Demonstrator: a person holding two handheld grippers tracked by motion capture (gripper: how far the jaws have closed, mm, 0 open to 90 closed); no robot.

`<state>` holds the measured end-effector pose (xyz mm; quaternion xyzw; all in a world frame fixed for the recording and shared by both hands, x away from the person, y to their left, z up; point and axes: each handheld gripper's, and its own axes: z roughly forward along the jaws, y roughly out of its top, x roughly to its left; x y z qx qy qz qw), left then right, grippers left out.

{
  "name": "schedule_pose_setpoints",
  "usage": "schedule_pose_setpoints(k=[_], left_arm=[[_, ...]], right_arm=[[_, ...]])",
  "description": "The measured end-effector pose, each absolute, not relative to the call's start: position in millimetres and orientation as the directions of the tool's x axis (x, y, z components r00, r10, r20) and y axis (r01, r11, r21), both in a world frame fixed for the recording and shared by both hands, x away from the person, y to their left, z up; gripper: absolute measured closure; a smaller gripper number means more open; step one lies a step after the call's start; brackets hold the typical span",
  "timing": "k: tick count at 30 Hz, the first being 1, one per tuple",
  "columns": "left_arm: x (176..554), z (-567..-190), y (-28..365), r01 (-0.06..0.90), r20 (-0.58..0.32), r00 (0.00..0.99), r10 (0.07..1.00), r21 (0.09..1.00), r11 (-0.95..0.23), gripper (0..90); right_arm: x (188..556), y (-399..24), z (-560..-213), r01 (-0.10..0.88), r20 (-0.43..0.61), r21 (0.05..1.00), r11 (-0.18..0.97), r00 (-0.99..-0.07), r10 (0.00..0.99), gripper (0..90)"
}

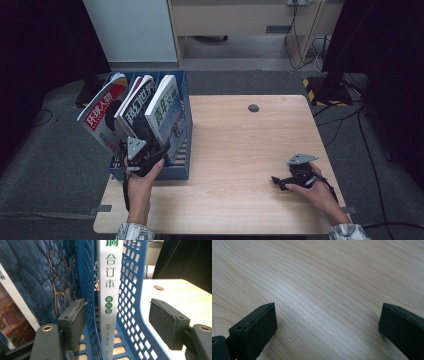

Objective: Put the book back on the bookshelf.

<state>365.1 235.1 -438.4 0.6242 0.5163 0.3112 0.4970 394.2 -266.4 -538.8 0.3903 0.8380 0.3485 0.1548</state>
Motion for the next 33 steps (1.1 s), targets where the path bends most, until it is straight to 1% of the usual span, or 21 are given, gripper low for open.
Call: schedule_pose_setpoints(k=[11,24,33], left_arm=[[363,-436,234,0.327,-0.117,0.283,0.952,0.945,0.019,28.7],[356,-432,232,0.330,-0.129,0.311,0.941,0.944,0.020,27.0],[351,-428,227,0.327,-0.132,0.350,0.927,0.945,0.011,24.7]], right_arm=[[394,-266,-539,0.546,0.012,0.705,0.453,-0.648,0.762,2.1],[394,-266,-539,0.546,0.012,0.705,0.453,-0.647,0.762,2.1],[394,-266,-539,0.546,0.011,0.705,0.453,-0.647,0.763,2.1]])
